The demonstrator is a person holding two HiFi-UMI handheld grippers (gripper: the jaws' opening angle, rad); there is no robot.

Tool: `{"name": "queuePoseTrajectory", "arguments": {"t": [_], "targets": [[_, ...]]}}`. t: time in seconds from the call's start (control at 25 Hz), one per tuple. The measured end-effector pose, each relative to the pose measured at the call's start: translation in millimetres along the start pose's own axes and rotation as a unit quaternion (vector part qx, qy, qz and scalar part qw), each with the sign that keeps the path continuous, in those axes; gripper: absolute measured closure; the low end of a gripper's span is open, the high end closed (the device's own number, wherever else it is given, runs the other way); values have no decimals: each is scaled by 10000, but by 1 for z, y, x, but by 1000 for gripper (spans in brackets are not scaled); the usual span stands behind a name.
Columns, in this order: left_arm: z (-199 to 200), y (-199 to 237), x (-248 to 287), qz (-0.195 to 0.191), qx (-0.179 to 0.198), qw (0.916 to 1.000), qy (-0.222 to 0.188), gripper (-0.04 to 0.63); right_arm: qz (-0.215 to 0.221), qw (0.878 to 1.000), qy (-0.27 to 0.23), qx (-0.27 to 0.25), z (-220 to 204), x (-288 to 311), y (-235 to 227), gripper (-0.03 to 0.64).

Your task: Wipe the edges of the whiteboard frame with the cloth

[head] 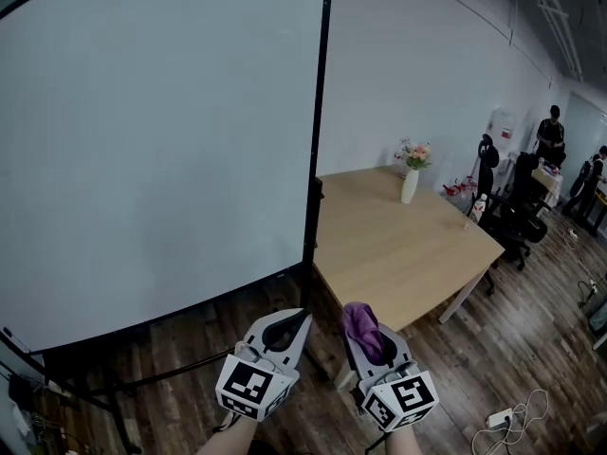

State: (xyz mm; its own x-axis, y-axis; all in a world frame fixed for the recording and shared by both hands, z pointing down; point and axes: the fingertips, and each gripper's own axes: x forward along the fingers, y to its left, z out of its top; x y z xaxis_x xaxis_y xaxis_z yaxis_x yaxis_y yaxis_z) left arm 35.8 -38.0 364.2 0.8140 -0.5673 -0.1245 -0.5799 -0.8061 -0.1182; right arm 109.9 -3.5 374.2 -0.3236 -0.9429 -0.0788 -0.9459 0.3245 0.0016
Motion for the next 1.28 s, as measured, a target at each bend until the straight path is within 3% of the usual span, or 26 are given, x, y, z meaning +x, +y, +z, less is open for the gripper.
{"name": "queuePoseTrajectory", "arguments": {"t": [0.52, 1.28], "targets": [[-9, 11, 2, 280, 61, 9993, 237, 577, 296, 9993, 22, 240, -11, 18, -4, 506], [-20, 82, 77, 149, 32, 9997, 166, 577, 157, 9996, -22, 222, -8, 107, -53, 506]]}}
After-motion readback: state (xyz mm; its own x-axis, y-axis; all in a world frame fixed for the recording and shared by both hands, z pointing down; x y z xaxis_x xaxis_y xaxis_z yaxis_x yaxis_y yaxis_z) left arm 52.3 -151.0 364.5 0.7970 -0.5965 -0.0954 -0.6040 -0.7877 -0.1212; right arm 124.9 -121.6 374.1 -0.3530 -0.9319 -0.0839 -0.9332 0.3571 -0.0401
